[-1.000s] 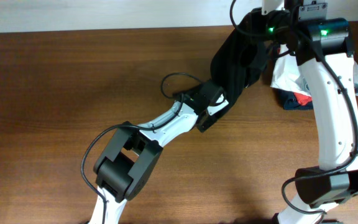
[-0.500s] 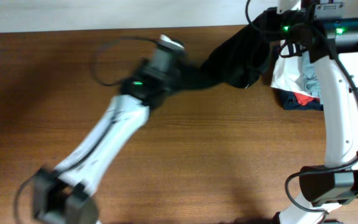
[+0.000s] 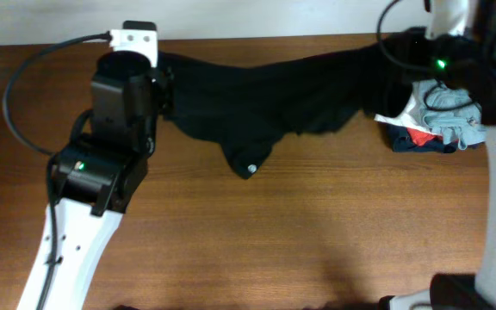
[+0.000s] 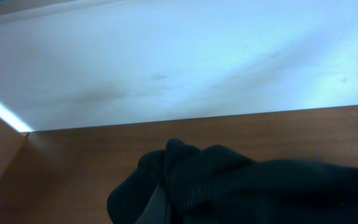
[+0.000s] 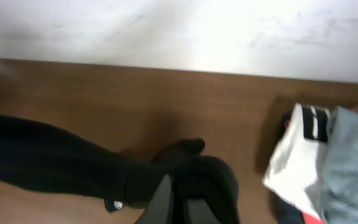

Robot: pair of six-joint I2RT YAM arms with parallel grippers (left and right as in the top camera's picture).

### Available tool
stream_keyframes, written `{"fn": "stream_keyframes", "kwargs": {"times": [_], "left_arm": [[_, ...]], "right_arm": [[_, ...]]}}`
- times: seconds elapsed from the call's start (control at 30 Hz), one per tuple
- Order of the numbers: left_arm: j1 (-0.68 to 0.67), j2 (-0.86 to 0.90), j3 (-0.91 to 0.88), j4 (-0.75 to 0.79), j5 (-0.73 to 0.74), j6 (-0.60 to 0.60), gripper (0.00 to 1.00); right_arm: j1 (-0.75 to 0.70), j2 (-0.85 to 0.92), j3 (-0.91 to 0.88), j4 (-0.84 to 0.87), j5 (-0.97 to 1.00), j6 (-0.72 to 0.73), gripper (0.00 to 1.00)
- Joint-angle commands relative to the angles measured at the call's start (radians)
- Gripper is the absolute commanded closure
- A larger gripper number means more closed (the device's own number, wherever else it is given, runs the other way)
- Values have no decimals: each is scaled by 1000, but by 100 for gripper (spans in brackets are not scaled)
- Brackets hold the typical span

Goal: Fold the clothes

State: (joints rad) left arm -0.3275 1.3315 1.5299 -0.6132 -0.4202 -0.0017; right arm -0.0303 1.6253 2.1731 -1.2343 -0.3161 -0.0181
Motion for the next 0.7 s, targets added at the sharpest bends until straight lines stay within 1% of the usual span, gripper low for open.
{"fn": "stream_keyframes", "kwargs": {"times": [0.0,0.1,0.27,0.53,0.67], "left_arm": [[17,-42,14,-37,-15,-14,99],[18,-62,14,-83,-19,-14,99],[18,-126,14,-141,-18,-18,99],[18,-268,14,-227,-12,-110,99],[18,-311,14,-263,8,-119,100]], "right_arm": [[-18,-89,21,-53,-7,8,96],[-18,-138,21,-114,-4,8,96],[-18,-209,21,-166,-1,8,96],[-18,-336,21,-243,0,7,96],[-18,-389,21,-271,14,8,96]]}}
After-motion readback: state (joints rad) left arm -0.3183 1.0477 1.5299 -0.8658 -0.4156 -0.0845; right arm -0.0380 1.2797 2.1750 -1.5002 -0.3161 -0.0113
